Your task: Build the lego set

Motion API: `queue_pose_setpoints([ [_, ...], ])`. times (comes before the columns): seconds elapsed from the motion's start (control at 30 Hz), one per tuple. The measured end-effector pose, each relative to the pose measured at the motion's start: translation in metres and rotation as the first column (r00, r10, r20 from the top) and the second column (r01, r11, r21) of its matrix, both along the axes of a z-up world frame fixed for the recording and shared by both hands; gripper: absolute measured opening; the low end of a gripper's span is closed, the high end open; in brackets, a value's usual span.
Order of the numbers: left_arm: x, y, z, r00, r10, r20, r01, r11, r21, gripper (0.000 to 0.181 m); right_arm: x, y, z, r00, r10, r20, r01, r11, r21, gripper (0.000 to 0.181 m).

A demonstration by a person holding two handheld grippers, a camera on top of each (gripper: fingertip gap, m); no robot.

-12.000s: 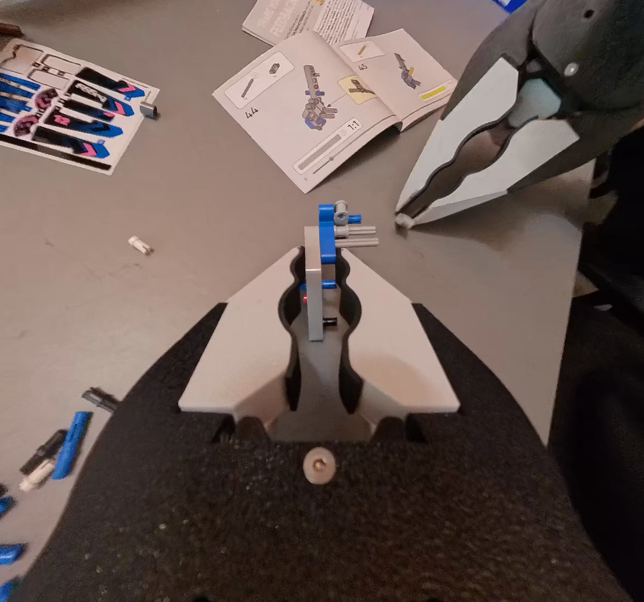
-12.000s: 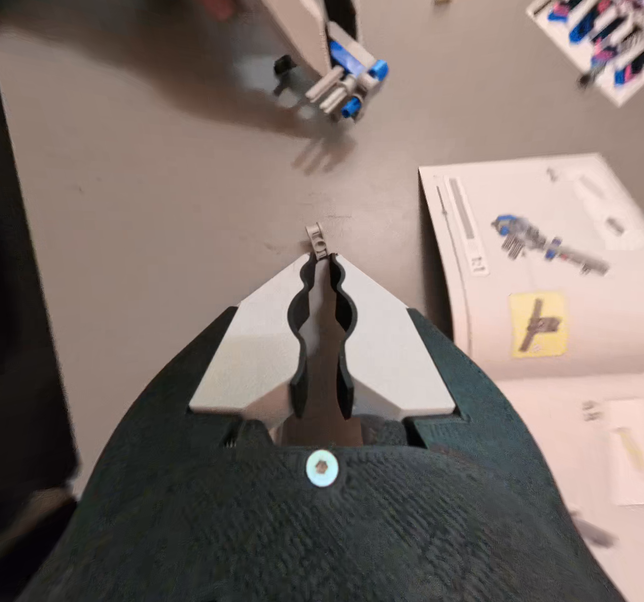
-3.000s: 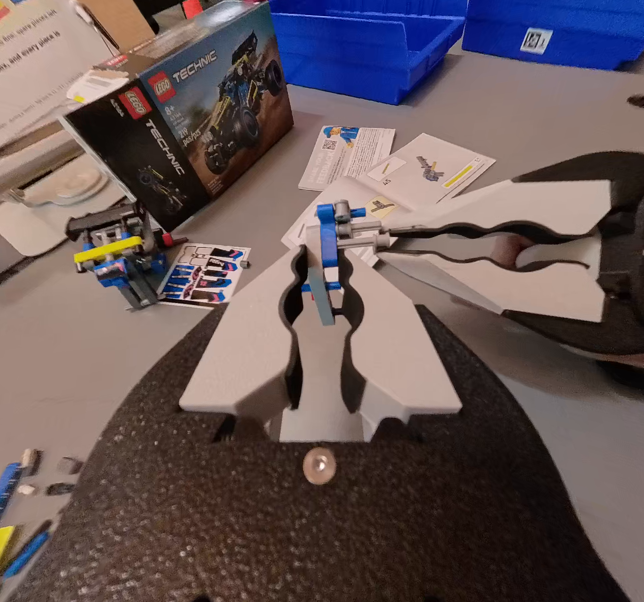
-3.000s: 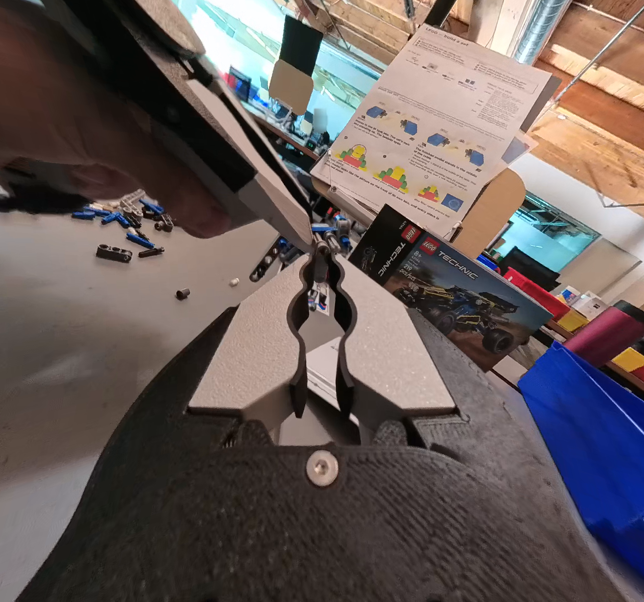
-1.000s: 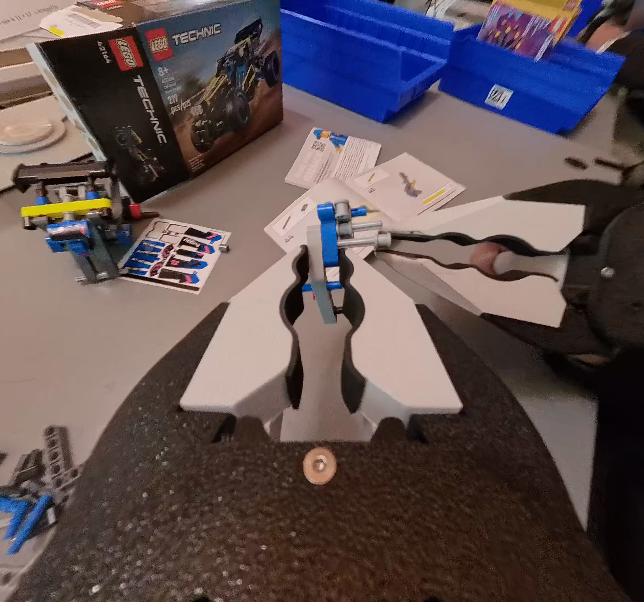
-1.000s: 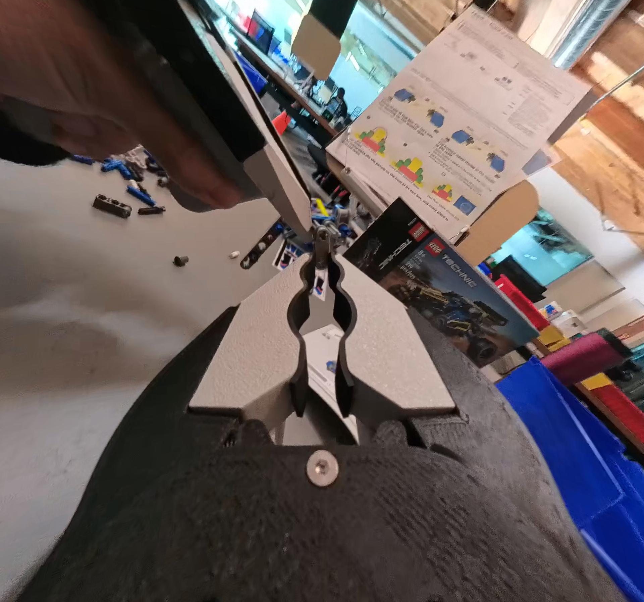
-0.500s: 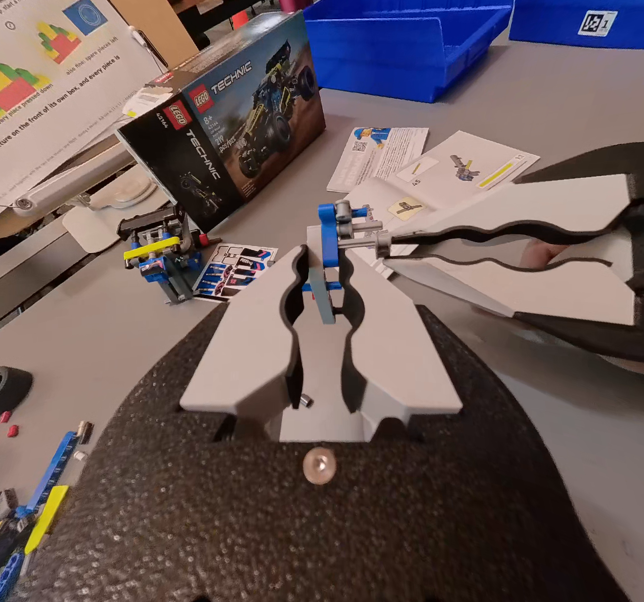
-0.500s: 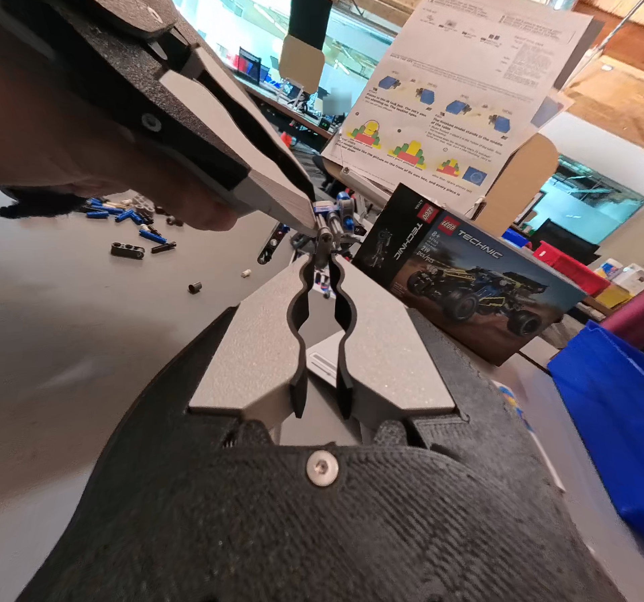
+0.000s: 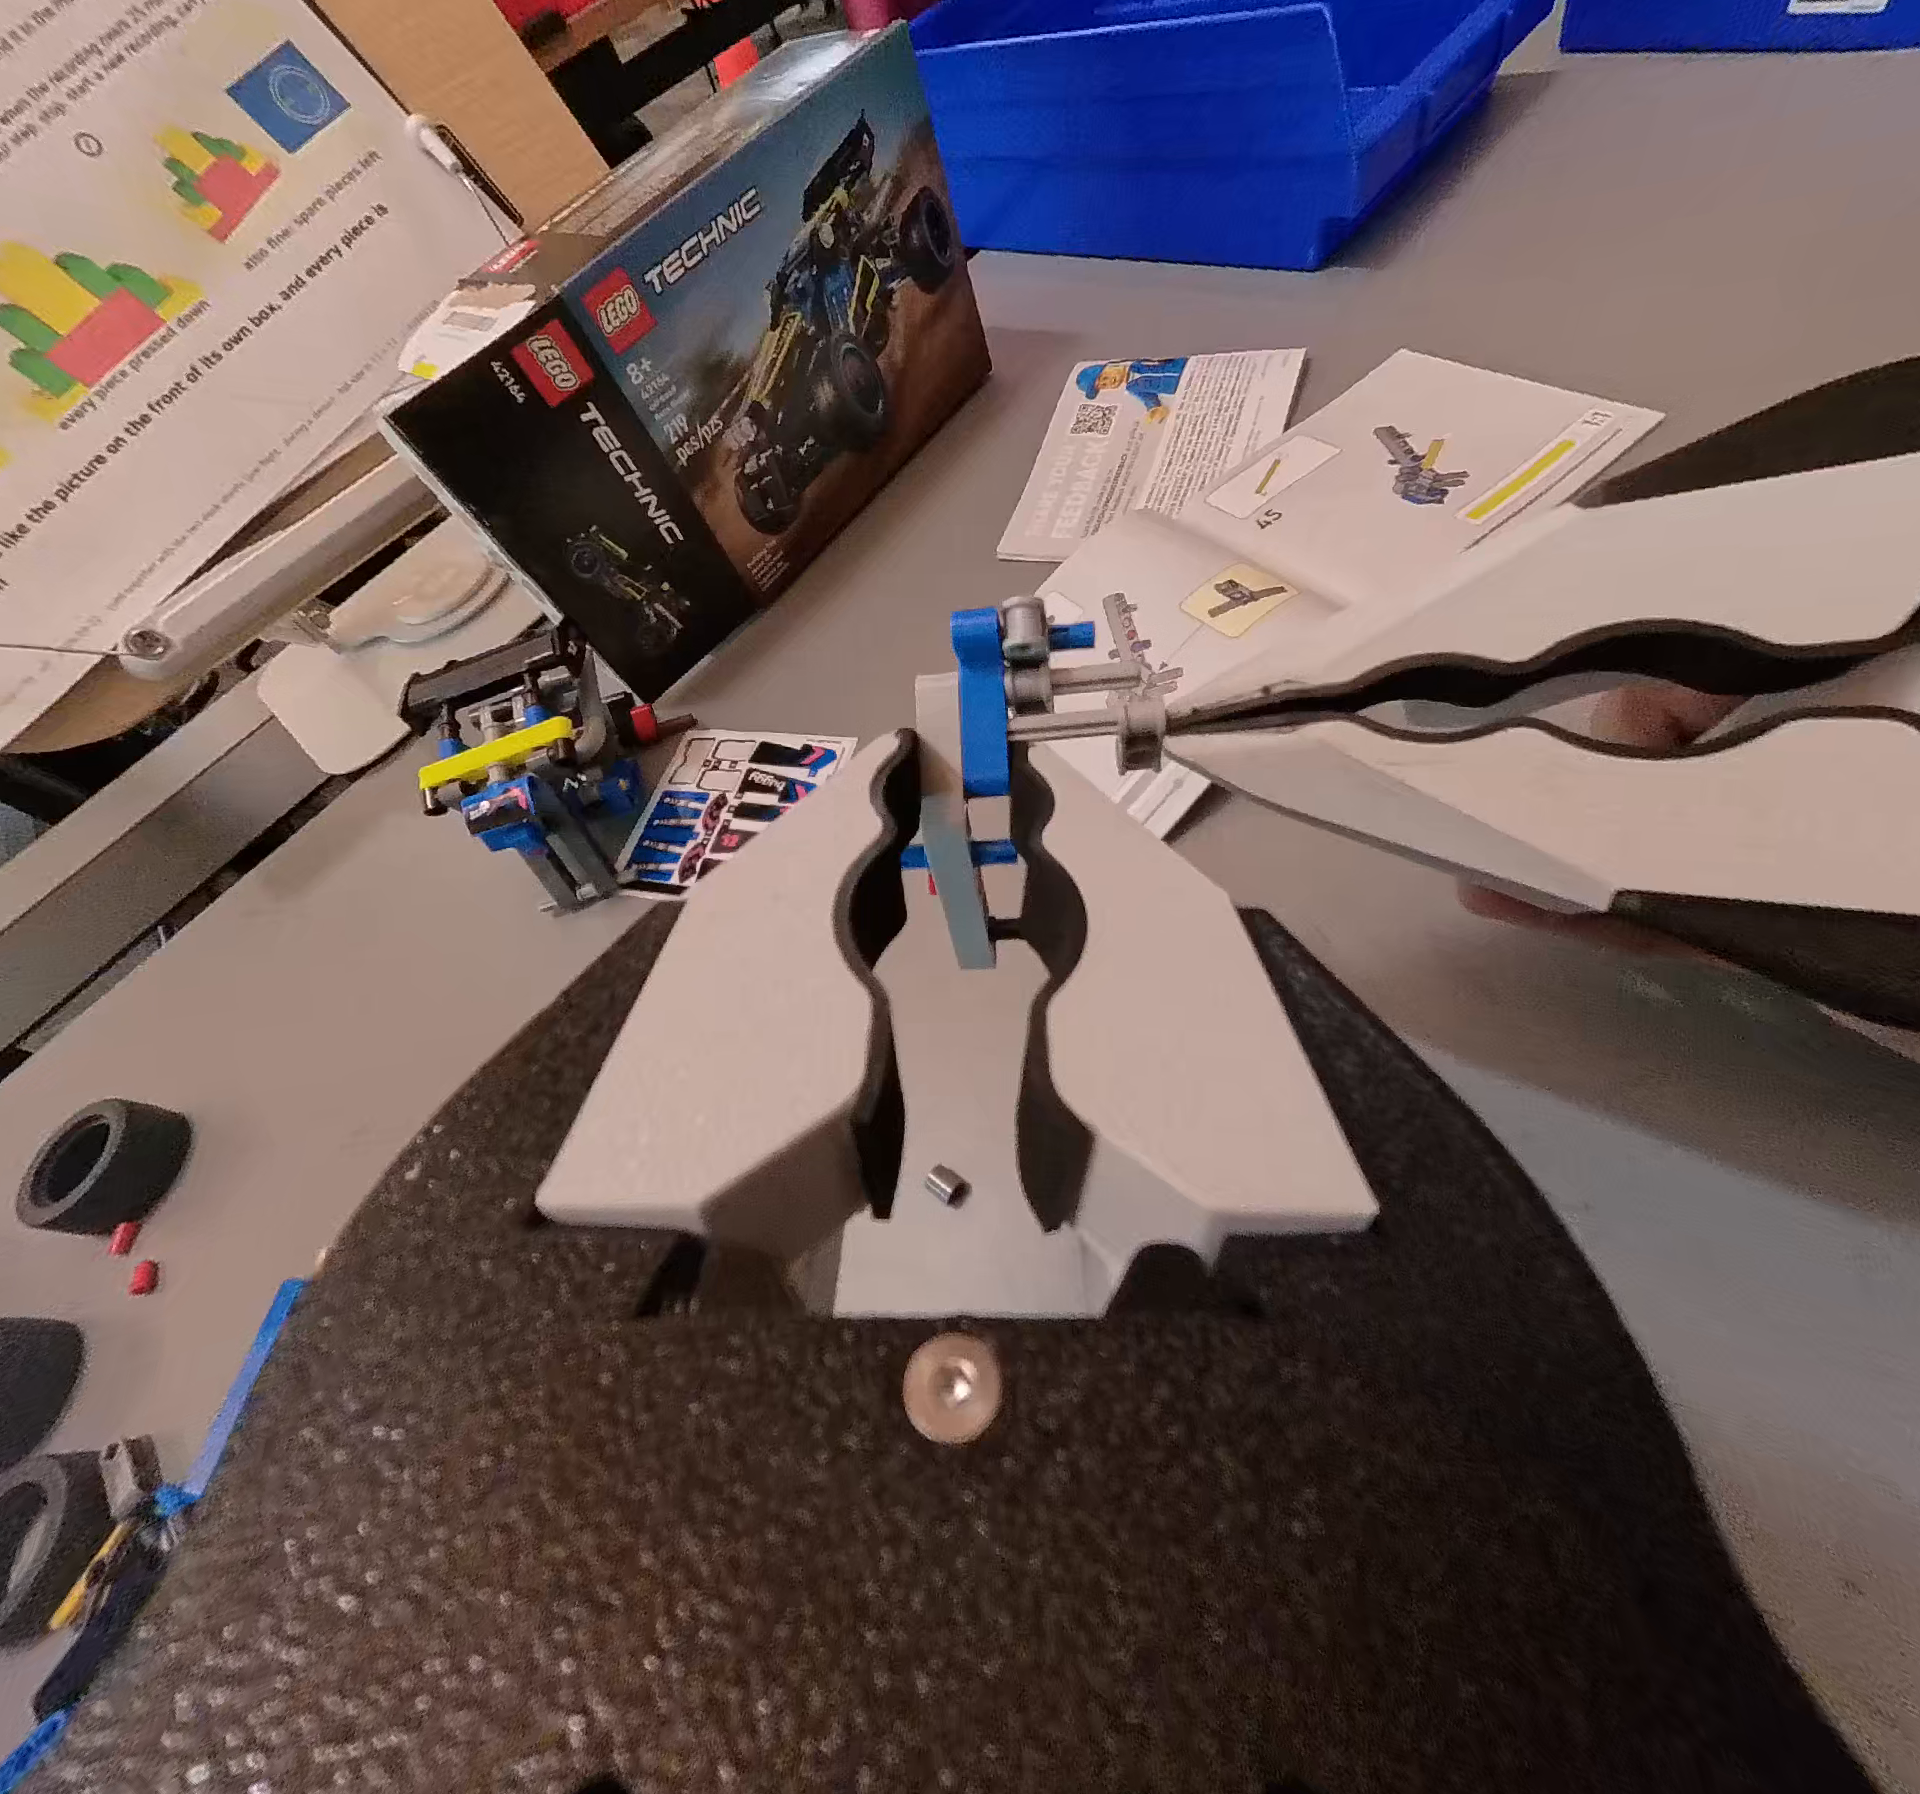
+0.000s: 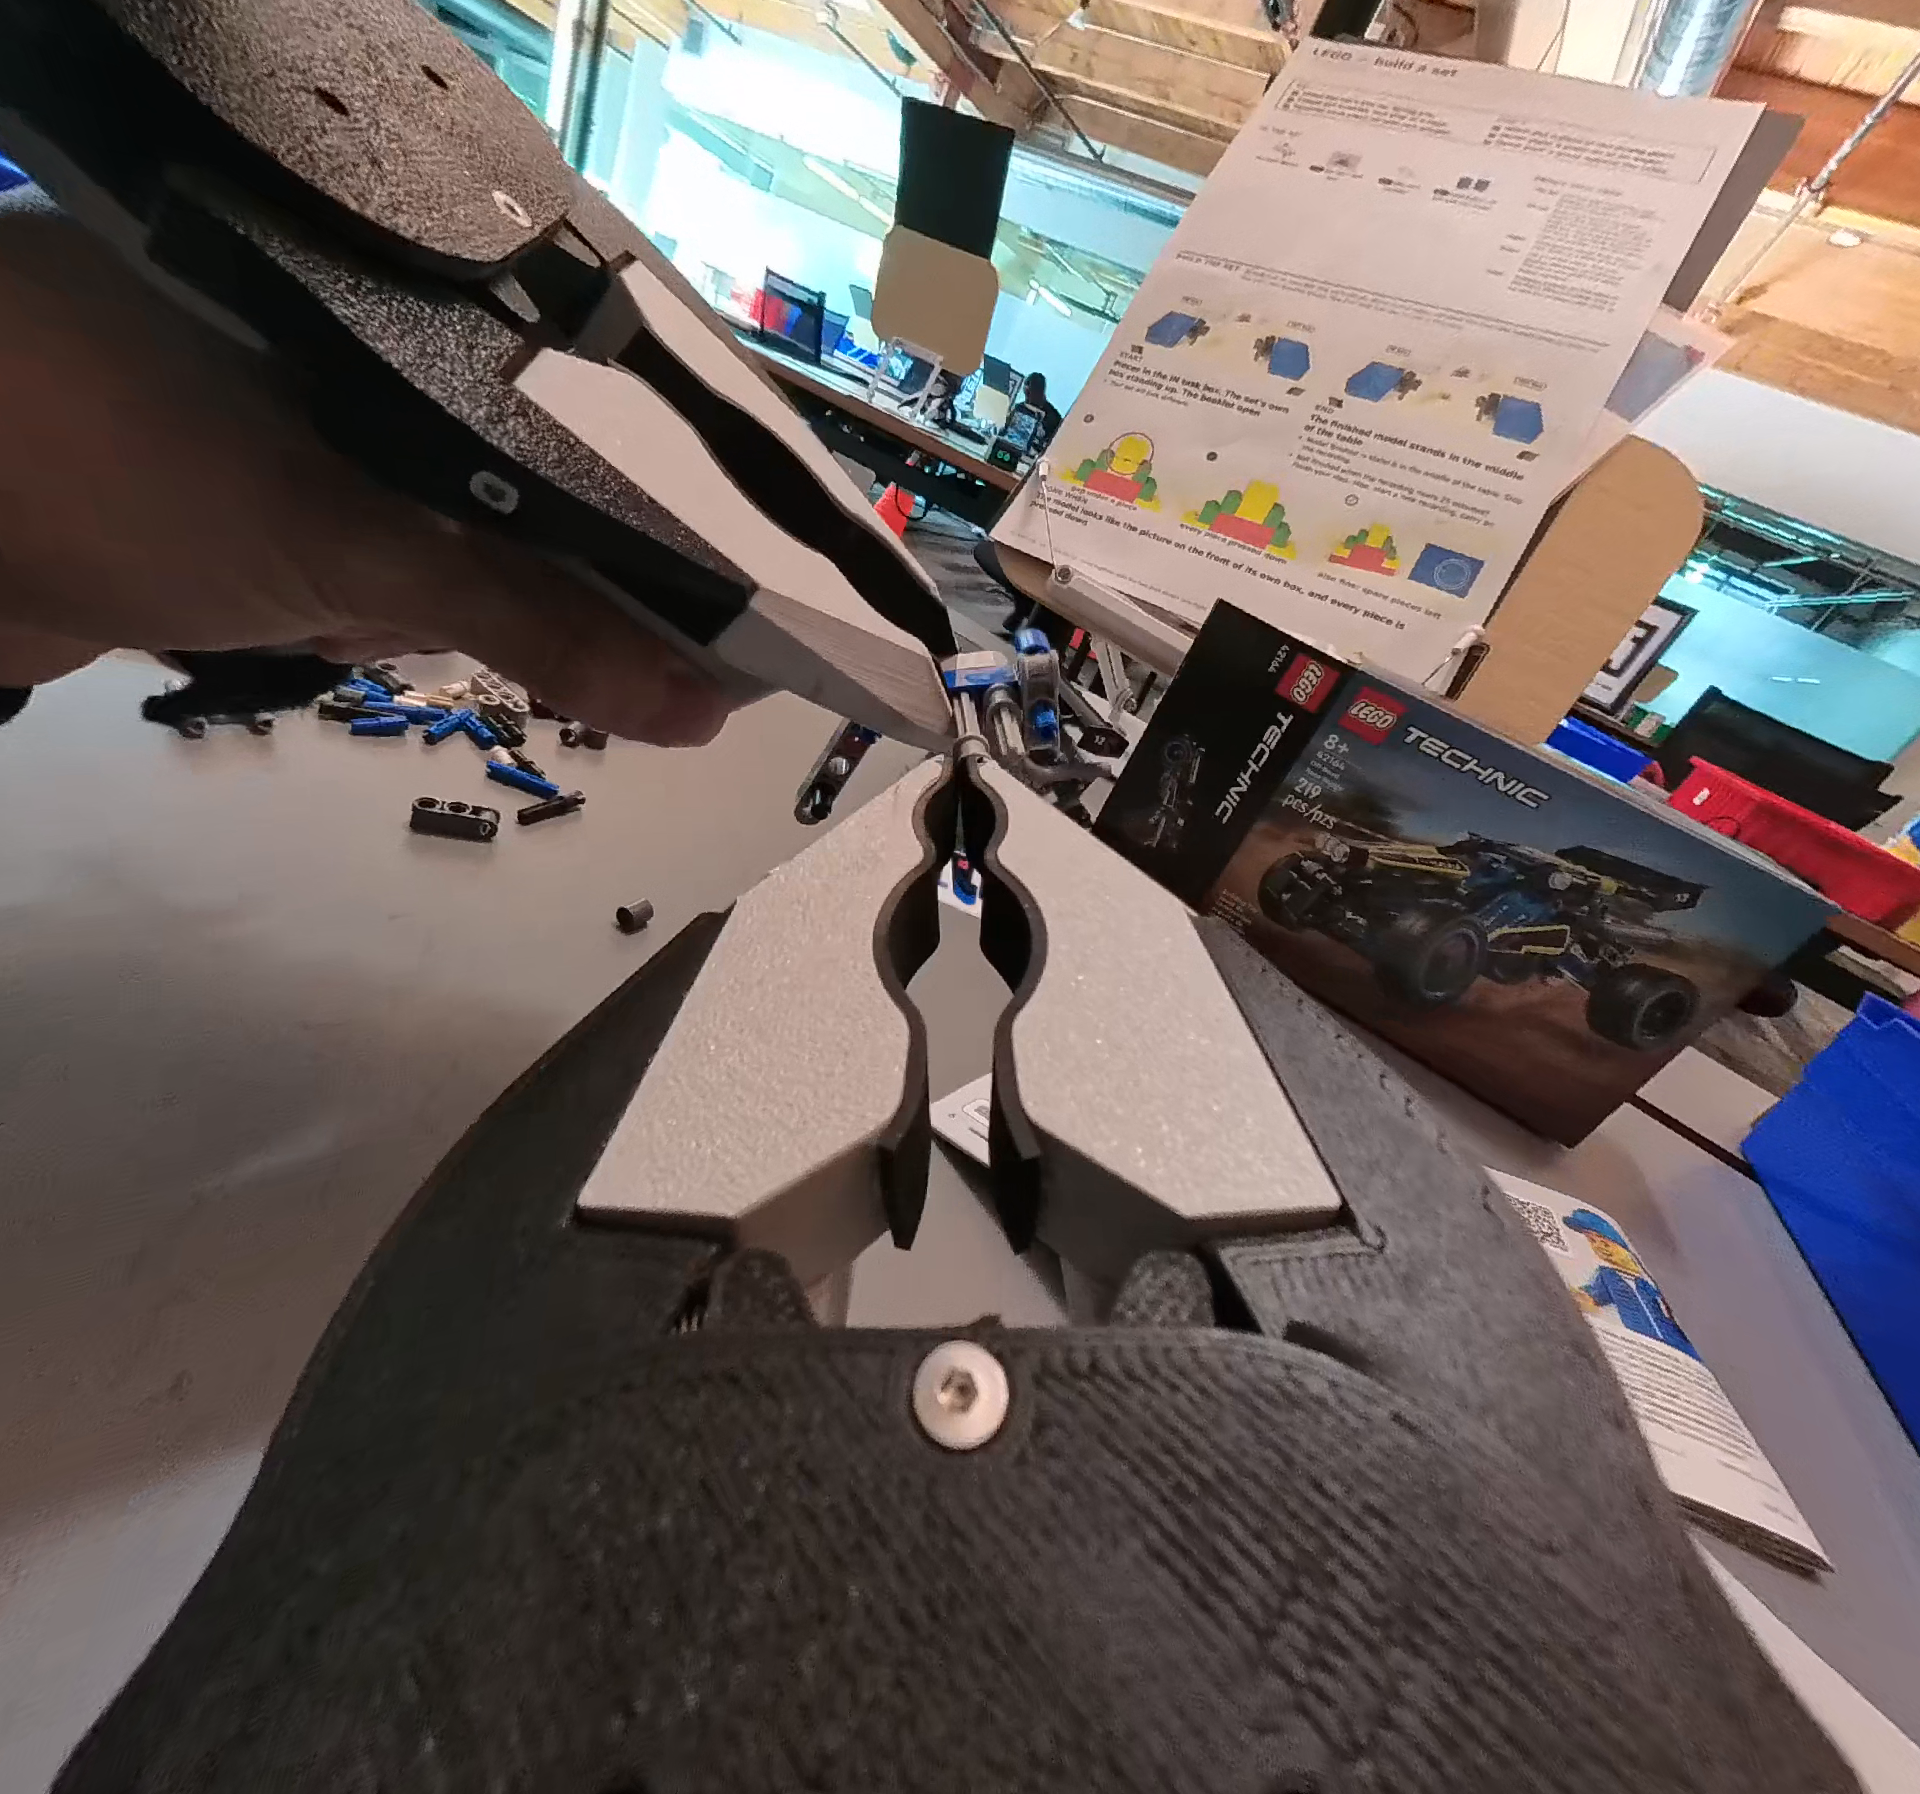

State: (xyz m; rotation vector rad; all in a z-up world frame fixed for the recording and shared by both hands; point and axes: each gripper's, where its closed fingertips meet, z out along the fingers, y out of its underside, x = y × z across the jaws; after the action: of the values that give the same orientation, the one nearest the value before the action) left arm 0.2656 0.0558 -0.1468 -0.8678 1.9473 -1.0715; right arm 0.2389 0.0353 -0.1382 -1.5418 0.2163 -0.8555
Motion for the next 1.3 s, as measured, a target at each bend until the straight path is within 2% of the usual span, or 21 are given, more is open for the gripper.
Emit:
queue_pose_setpoints([
  [0.27, -0.001, 0.002, 0.000, 0.998, -0.042, 0.045, 0.037, 0.993, 0.109, 0.014, -0.002, 0.004, -0.004, 1.000, 0.020, -0.012, -0.020, 1.000, -0.024, 0.000],
  [0.5, -0.001, 0.001, -0.006, 0.999, -0.040, 0.034, 0.036, 0.993, 0.110, 0.014, 0.000, 0.005, -0.011, 1.000, 0.012, -0.017, -0.013, 0.998, -0.060, 0.000],
  [0.57, -0.001, 0.002, -0.008, 1.000, -0.026, 0.008, 0.025, 0.997, 0.067, 0.014, 0.001, 0.006, -0.011, 1.000, 0.015, -0.025, -0.017, 0.998, -0.056, 0.000],
  [0.67, 0.001, 0.004, -0.007, 0.999, -0.004, -0.042, 0.000, 0.995, -0.099, 0.014, 0.002, 0.003, -0.008, 1.000, 0.000, -0.007, 0.000, 0.999, -0.038, 0.000],
  [0.7, 0.001, 0.006, -0.007, 0.998, -0.005, -0.063, -0.004, 0.989, -0.151, 0.014, 0.003, 0.001, -0.007, 1.000, -0.010, -0.003, 0.010, 1.000, -0.030, 0.006],
  [0.83, -0.002, 0.002, -0.010, 0.988, -0.076, -0.134, 0.029, 0.947, -0.321, 0.014, 0.003, 0.002, -0.007, 1.000, -0.007, 0.002, 0.007, 1.000, -0.029, 0.011],
  [1.1, -0.006, -0.005, -0.010, 0.982, -0.116, -0.149, 0.055, 0.929, -0.365, 0.014, 0.001, 0.003, -0.005, 1.000, 0.000, 0.018, 0.000, 0.999, -0.037, 0.006],
  [1.3, -0.006, -0.007, -0.017, 0.981, -0.106, -0.165, 0.046, 0.942, -0.332, 0.014, 0.005, 0.004, -0.013, 0.999, -0.040, 0.014, 0.041, 0.990, -0.134, 0.006],
])
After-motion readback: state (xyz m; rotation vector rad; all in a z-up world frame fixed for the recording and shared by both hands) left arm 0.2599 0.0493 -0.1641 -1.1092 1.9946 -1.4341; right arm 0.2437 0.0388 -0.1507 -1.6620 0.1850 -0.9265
